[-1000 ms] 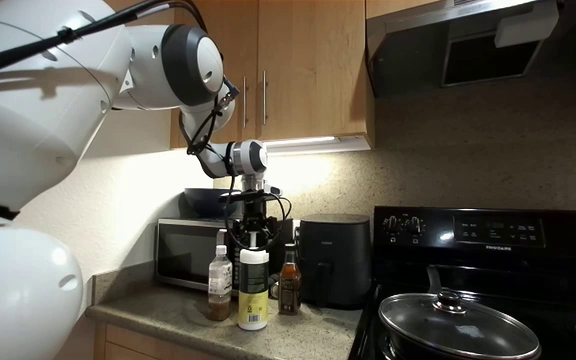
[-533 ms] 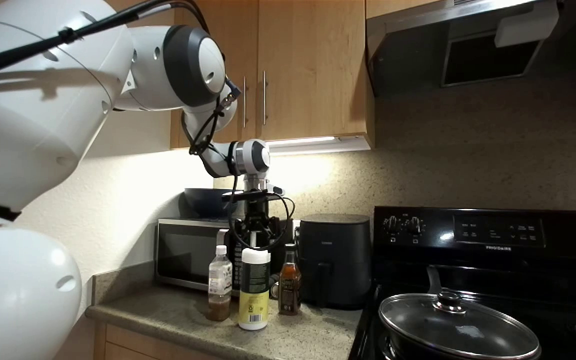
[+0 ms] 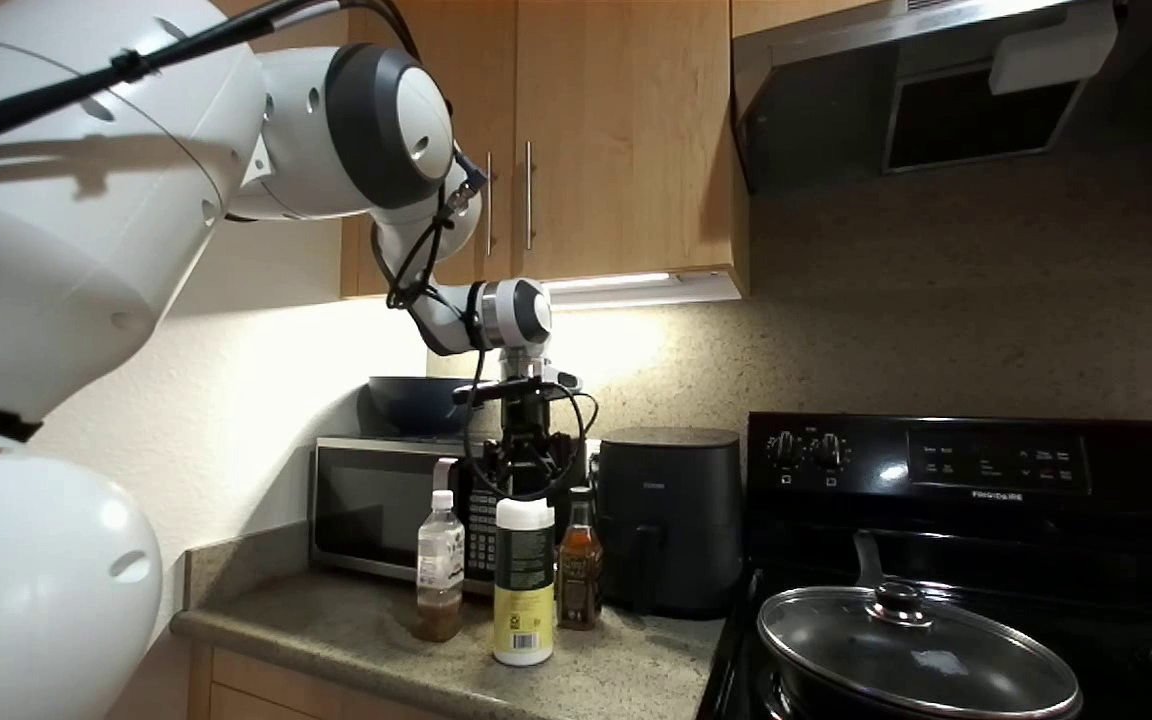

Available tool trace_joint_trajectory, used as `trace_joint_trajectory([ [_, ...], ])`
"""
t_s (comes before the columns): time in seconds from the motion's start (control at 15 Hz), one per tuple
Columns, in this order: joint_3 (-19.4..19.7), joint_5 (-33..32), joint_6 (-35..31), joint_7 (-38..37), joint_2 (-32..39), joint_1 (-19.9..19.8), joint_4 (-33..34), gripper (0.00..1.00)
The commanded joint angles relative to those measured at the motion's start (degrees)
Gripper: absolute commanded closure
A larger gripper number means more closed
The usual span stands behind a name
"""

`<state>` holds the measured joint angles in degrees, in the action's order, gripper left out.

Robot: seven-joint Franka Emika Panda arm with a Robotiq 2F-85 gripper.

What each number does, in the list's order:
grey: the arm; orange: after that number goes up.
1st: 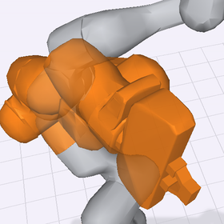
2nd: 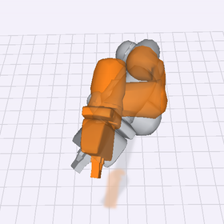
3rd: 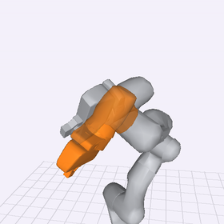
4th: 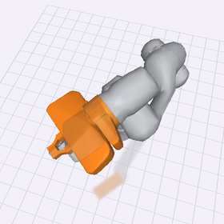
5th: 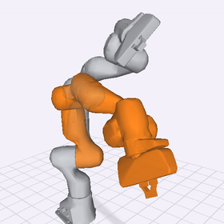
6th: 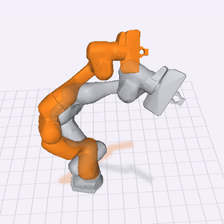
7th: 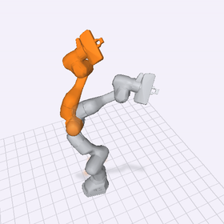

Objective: Move the glass bottle backwards and move the container on the right to the right then move the glass bottle forwards.

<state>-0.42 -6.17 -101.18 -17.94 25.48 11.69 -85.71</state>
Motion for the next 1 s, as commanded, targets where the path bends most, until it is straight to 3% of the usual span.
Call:
trace_joint_trajectory([
  [0.0,1.08,-0.51,-2.85,-6.28,-4.54,-0.81,-5.38,0.34],
  [0.4,3.44,0.87,-5.78,-15.16,-8.02,-2.13,-10.89,0.34],
  [0.53,3.1,2.51,-5.65,-15.07,-8.61,-3.15,-11.73,0.34],
  [0.6,2.87,0.76,-4.16,-13.72,-5.03,-2.79,-7.66,0.09],
  [0.87,2.86,1.35,-4.27,-13.83,-6.06,-3.4,-9.01,0.09],
  [0.93,2.83,1.36,-4.29,-13.88,-6.06,-3.37,-9.02,0.34],
])
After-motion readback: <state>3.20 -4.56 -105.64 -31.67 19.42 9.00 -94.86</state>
